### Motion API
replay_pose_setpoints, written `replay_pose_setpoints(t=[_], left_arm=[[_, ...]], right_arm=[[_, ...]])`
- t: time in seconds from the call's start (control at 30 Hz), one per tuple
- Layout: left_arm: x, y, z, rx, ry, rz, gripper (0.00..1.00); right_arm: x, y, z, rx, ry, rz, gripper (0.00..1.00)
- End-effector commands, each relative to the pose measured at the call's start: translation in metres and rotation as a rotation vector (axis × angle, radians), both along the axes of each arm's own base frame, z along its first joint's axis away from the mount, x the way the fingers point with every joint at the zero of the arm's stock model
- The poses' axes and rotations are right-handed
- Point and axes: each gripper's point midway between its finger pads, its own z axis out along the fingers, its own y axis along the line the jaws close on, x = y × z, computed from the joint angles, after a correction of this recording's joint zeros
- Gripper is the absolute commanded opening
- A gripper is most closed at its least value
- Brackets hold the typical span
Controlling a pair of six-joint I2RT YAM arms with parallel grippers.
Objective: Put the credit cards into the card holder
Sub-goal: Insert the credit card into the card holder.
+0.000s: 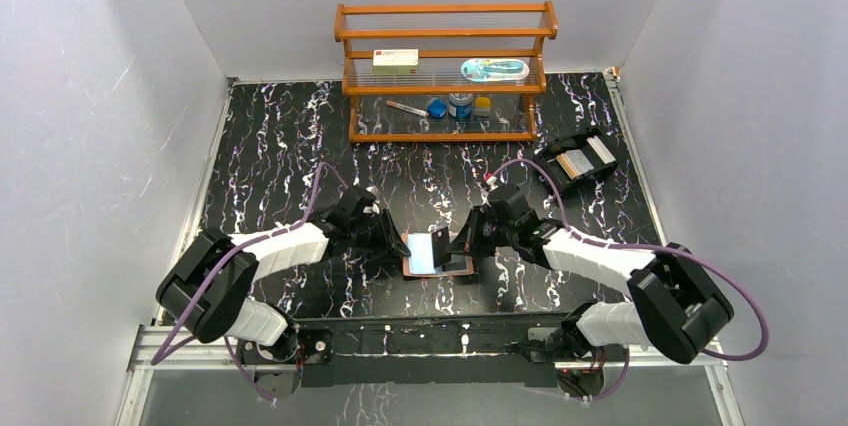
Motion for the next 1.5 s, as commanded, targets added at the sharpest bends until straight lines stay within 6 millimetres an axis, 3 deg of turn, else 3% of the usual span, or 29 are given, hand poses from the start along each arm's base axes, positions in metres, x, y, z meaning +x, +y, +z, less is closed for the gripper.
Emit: replay_pose_setpoints(t=[0.0,0.23,0.37,0.77,1.47], left_arm=[[-0.002,0.01,0.005,0.032,-0.041,-0.023,0.34],[-0.007,0.011,-0.003,0.039,-0.025,-0.051,0.16],[-0.009,0.011,-0.007,0.043,-0.014,-0.055,0.11],[-0.009,0.012,-0.009,0.048,-0.009,-0.055,0.14],[-0.012,0.013,-0.022,0.071,0.028,-0.063,0.02]], right_arm=[[0.005,0.011,-0.002,0.058,-0.045,0.033,0.0],[0.001,0.01,-0.004,0.088,-0.04,0.05,0.0],[0.002,0.01,0.007,0.143,-0.041,0.051,0.0],[0.005,-0.014,-0.007,0.088,-0.028,0.019,0.0],[-0.002,-0.002,-0.03,0.166,-0.009,0.1,0.0]])
